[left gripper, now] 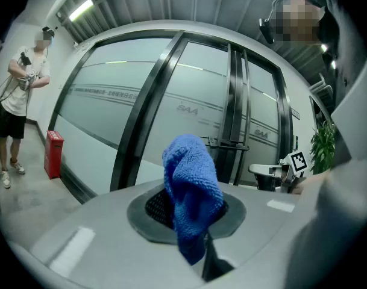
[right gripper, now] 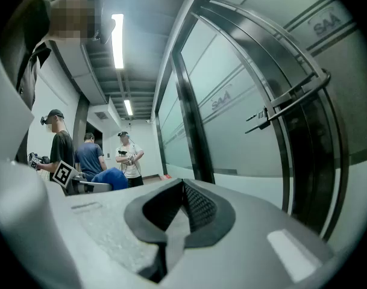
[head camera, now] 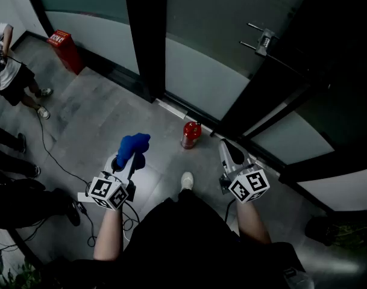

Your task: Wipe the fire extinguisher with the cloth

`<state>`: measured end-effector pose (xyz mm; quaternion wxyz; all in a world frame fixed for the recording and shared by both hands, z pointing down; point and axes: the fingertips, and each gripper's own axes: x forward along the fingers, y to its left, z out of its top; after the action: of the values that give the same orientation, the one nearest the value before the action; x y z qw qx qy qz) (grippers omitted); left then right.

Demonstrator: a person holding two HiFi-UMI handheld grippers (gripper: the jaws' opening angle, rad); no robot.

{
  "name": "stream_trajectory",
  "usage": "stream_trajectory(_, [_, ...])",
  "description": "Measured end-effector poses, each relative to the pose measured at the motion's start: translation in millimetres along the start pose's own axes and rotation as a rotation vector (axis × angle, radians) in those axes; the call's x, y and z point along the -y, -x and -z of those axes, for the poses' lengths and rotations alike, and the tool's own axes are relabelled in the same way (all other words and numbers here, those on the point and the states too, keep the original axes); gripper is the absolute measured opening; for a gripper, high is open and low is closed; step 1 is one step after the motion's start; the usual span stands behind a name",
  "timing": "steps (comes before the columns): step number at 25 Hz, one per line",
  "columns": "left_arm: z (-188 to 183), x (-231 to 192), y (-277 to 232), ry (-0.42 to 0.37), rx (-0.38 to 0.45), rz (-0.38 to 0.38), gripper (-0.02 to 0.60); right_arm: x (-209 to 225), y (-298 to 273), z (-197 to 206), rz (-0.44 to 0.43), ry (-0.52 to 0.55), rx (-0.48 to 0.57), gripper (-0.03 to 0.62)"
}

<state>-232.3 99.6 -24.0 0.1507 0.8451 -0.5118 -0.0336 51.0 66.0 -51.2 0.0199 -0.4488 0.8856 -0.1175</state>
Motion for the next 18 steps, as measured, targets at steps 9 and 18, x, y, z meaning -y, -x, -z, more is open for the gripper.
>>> stream_trajectory(9, [-8.7,-4.5,-117.5,-0.026,-0.018,0.049,0.055,85.8,-69.1,-9.7,-0.019,-0.014,-0.023,0.003])
stream_trajectory(18, [21.6,-3.0,-229.8,-0.027,-0.076,0.117,0.054,149.3,-101.4,21.1,-0.037,-0.047,-0.096,0.003])
